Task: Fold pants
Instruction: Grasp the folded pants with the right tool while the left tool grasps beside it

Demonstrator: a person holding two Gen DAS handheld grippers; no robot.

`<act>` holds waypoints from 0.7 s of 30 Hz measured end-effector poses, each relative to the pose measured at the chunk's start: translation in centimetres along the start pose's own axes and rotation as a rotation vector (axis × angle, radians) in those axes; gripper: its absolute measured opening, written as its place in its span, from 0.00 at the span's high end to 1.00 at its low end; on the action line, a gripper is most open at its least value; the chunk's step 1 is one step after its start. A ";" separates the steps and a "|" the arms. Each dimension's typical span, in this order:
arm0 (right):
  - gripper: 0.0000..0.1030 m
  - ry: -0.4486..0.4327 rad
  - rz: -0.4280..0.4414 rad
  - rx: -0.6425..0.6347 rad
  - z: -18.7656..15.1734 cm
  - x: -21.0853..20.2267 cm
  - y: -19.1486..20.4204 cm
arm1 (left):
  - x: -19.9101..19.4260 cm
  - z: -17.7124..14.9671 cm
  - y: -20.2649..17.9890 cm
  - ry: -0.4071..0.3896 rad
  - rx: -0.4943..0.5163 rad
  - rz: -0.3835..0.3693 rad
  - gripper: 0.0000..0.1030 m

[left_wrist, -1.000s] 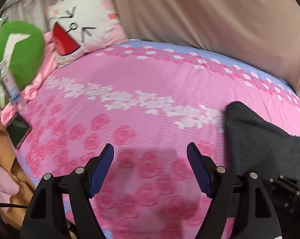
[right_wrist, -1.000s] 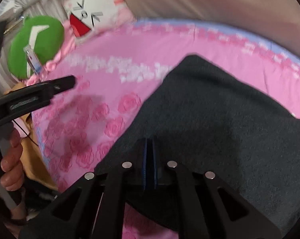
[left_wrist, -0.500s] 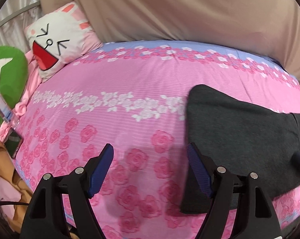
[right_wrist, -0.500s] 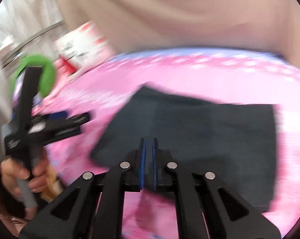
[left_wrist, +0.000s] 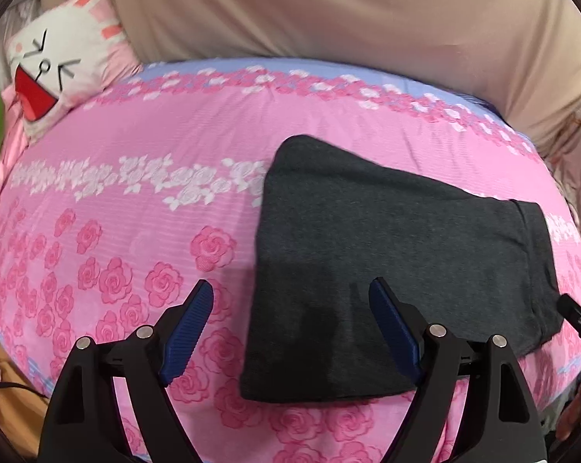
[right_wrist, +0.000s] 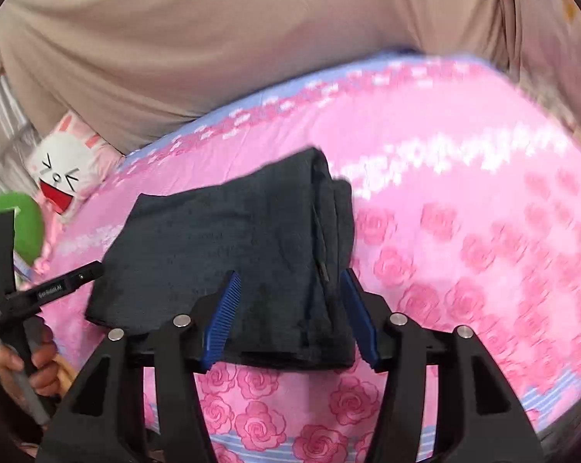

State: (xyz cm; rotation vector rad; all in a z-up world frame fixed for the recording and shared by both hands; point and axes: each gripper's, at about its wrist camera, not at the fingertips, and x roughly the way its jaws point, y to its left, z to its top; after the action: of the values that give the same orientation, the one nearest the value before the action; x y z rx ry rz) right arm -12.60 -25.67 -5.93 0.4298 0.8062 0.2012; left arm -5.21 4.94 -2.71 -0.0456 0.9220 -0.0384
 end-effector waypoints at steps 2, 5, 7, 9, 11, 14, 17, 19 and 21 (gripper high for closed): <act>0.58 0.023 0.023 0.006 0.1 0.9 -0.7 | -0.4 -0.1 -0.7 -0.013 0.025 -0.001 0.19; 0.80 0.004 -0.033 -0.076 0.3 1.0 0.4 | -0.7 0.0 -0.8 -0.017 0.034 0.009 0.19; 0.86 -0.033 0.009 -0.117 1.5 -0.4 2.1 | -0.8 0.3 -0.3 -0.021 0.018 0.021 0.19; 0.87 -0.124 0.057 -0.169 3.0 -3.2 4.4 | -1.2 0.7 0.4 -0.030 -0.007 0.021 0.19; 0.88 -0.194 0.089 -0.205 4.0 -5.9 6.0 | -2.0 1.1 1.1 -0.054 -0.030 0.024 0.19; 0.88 -0.185 -0.002 -0.212 2.6 -5.6 4.9 | -2.6 1.1 1.6 -0.065 -0.052 0.019 0.19; 0.87 -0.008 -0.122 -0.102 -0.1 -0.2 0.2 | -1.5 0.8 1.6 -0.024 -0.060 -0.002 0.19; 0.85 -0.033 -0.057 -0.013 -0.6 -0.7 -1.5 | -0.7 0.6 1.3 0.014 -0.062 -0.027 0.19; 0.83 -0.088 -0.094 -0.041 -0.1 -2.4 -0.5 | -0.1 0.5 0.7 0.034 -0.055 -0.033 0.19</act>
State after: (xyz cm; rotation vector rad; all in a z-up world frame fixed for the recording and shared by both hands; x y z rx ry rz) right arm -14.30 -26.87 -4.63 0.3588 0.7326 0.1109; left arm -4.90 5.63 -2.40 -0.1112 0.9566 -0.0449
